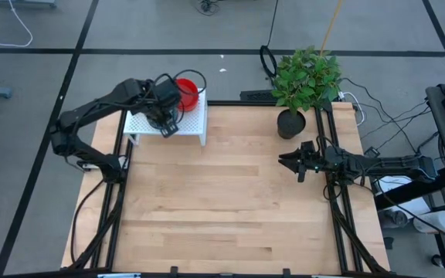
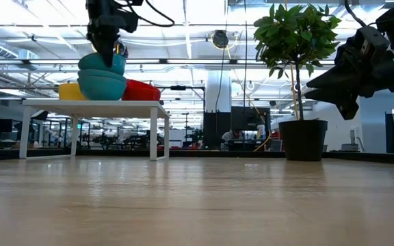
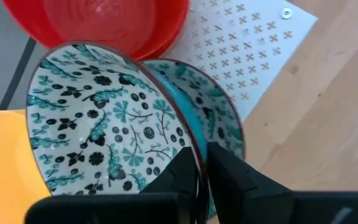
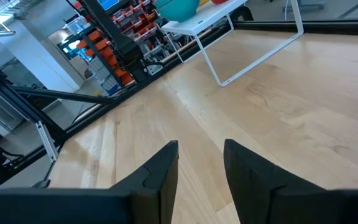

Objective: Pick & Place Mini bowls
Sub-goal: Stack the green patterned bowl on top of the green patterned bowls on the shelf

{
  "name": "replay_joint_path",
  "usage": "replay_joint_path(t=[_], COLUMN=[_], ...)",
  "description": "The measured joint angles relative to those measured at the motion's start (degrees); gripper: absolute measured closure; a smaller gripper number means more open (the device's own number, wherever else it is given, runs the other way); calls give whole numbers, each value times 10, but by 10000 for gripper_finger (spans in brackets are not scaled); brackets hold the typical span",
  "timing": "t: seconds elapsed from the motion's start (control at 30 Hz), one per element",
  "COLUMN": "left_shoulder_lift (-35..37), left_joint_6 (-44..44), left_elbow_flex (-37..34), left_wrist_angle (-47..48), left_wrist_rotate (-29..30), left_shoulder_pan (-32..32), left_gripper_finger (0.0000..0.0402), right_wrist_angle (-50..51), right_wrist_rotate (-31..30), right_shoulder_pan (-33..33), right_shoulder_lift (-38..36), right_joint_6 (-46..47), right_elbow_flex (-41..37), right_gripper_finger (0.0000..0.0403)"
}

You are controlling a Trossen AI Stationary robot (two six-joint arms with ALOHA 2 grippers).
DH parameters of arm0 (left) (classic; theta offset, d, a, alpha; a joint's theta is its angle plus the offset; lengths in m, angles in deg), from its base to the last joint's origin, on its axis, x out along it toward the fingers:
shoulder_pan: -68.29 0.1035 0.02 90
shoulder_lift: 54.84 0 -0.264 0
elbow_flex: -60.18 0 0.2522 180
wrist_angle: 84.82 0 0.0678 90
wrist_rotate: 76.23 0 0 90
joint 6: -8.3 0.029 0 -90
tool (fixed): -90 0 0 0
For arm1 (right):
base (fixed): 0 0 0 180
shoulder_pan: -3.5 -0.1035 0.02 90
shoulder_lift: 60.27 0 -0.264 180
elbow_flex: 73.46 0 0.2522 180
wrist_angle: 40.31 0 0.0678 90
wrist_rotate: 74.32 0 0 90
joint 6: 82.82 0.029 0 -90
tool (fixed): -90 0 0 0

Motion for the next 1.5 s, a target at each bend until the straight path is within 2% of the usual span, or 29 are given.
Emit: replay_joint_path(t=[0.23,0.5,0.77,1.0,1.27,1.37,1.5], left_shoulder_lift=[-1,-2,-3,-23,-37,-38,-37], left_joint_6=[2,-15,-26,-29,-28,-38,-59], left_elbow_flex=[0,0,0,0,0,0,0], left_wrist_angle=[0,-1,-1,1,4,4,6], left_wrist_rotate=[-2,-2,-15,-16,-12,-12,-10], left_shoulder_pan=[0,0,0,-4,-5,-6,-8], left_gripper_finger=[387,358,383,368,380,370,338], right_wrist_angle=[0,0,0,0,0,0,0], right_wrist_rotate=[0,0,0,0,0,0,0], right_shoulder_pan=[0,0,0,0,0,0,0], right_shoulder_lift=[0,0,0,0,0,0,0], right_joint_6=[-1,-2,-2,-2,0,0,0], right_elbow_flex=[0,0,0,0,0,0,0], right_gripper_finger=[287,287,287,287,287,287,287])
